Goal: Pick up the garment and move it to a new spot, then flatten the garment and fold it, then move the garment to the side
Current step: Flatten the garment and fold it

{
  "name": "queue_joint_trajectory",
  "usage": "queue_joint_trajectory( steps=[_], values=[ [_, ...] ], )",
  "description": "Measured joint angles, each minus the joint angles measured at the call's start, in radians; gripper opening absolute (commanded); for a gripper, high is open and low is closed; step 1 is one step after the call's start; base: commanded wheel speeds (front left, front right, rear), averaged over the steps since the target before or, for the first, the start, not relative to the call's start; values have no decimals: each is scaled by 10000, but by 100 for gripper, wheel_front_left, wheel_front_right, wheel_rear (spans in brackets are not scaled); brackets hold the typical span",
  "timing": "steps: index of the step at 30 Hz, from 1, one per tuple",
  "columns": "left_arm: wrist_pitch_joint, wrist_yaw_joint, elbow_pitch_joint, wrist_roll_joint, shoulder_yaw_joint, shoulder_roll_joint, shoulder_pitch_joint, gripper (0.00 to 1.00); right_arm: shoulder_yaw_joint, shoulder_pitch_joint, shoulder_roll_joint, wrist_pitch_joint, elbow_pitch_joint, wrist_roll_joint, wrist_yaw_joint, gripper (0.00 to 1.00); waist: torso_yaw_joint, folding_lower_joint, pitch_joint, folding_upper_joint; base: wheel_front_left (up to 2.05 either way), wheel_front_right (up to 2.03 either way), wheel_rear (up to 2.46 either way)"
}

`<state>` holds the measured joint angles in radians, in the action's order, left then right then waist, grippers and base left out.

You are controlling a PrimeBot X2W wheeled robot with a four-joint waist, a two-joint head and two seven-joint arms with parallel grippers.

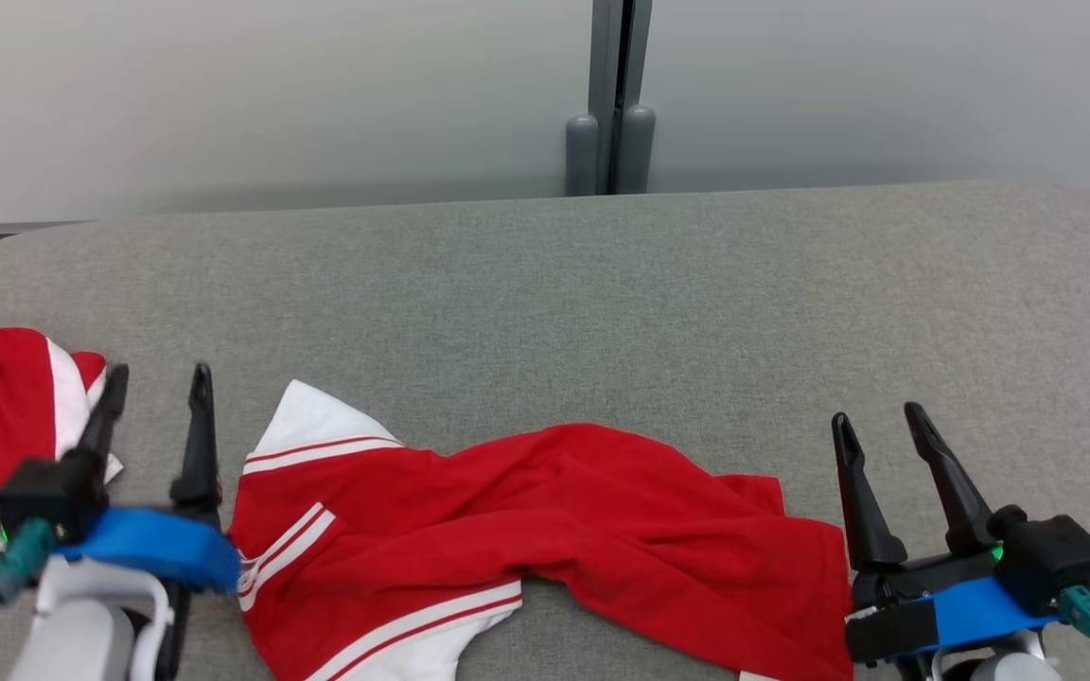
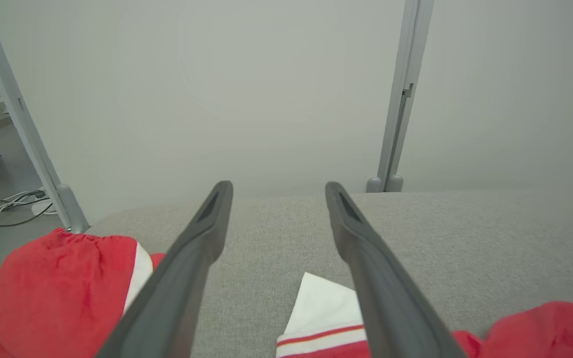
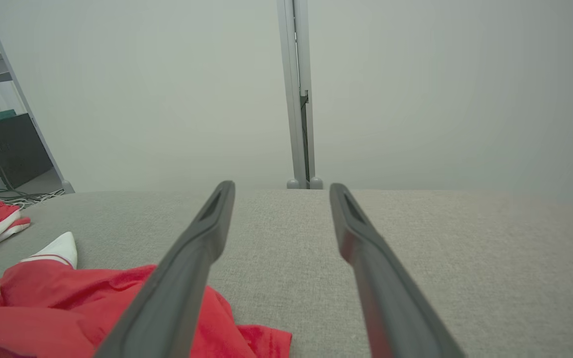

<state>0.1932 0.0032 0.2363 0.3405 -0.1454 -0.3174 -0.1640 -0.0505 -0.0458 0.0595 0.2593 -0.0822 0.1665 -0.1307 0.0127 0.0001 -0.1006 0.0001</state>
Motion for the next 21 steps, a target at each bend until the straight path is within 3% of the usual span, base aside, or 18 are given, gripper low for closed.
queue_joint_trajectory(
  steps=[9, 21],
  values=[
    [-1973, -1114, 982, 673, -443, -907, -2259, 100, -35, -547, -17, 15, -322, -125, 0, 100, 420, 0, -546, -1, 0, 0, 0],
    [-4395, -1327, 2688, 2729, -2341, -1659, -2847, 100, -36, -1044, -42, 19, -382, -128, 0, 100, 1025, 1, -1348, 1, 0, 0, 0]
  ],
)
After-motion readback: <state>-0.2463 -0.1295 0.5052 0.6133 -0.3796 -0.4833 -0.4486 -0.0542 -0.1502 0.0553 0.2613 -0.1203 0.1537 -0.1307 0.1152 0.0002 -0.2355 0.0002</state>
